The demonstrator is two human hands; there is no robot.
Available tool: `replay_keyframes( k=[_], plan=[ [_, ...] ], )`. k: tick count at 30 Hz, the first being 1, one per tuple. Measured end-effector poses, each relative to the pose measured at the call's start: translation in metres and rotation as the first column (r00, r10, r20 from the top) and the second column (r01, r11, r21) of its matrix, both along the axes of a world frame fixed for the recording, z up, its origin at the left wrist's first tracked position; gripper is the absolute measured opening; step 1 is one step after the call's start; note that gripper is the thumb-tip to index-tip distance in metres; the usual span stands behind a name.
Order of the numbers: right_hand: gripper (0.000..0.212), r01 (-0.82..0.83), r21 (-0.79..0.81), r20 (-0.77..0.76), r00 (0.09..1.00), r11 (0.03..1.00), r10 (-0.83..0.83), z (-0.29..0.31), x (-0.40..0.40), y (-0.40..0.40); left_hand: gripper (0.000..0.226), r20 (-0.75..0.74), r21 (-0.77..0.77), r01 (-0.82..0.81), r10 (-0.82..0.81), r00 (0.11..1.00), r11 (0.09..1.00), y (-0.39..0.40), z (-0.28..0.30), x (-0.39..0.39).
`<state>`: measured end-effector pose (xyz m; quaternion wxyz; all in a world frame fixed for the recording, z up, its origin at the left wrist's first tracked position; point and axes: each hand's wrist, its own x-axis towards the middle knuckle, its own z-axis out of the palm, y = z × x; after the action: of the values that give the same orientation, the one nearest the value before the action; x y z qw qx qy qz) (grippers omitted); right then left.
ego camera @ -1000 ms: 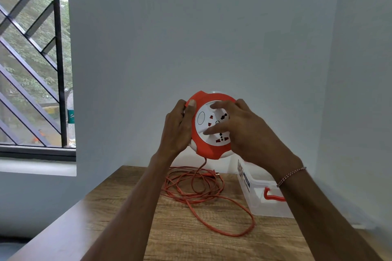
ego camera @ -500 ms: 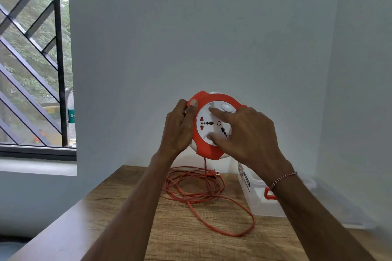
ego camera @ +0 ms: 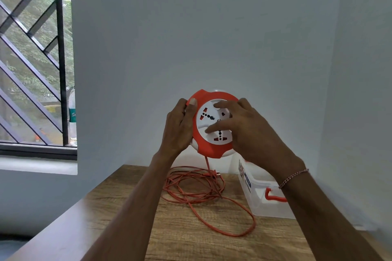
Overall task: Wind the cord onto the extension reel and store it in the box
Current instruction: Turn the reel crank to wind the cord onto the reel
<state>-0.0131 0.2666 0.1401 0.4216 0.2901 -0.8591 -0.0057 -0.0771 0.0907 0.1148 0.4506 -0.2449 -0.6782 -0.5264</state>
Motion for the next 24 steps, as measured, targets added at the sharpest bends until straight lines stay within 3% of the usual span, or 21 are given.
replay_keyframes(
  k=[3, 9, 15, 18, 24],
  plan=[
    [0.059, 0.077, 0.040, -0.004, 0.997, 0.996, -0.077, -0.003, 0.002, -0.003, 0.030, -0.002, 0.000, 0.013, -0.013, 1.000, 1.000, 0.002, 0.000, 0.000],
    [0.060, 0.128, 0.021, -0.113, 0.986, 0.991, -0.125, -0.007, -0.002, -0.002, 0.028, 0.006, -0.009, 0.011, -0.011, 1.000, 1.000, 0.003, 0.000, 0.001],
    [0.057, 0.094, -0.257, -0.139, 0.981, 0.962, -0.133, -0.007, -0.003, -0.002, 0.033, -0.011, 0.002, 0.014, -0.014, 1.000, 1.000, 0.002, 0.000, 0.001],
    [0.048, 0.046, -0.334, -0.130, 0.987, 0.941, -0.094, -0.004, -0.002, -0.001, 0.025, 0.015, 0.004, 0.012, -0.012, 1.000, 1.000, 0.004, 0.000, 0.001],
    [0.032, 0.020, -0.265, -0.135, 0.989, 0.964, -0.057, 0.000, 0.000, 0.004, 0.027, 0.030, -0.001, 0.001, -0.001, 1.000, 1.000, 0.005, -0.002, -0.001]
  ],
)
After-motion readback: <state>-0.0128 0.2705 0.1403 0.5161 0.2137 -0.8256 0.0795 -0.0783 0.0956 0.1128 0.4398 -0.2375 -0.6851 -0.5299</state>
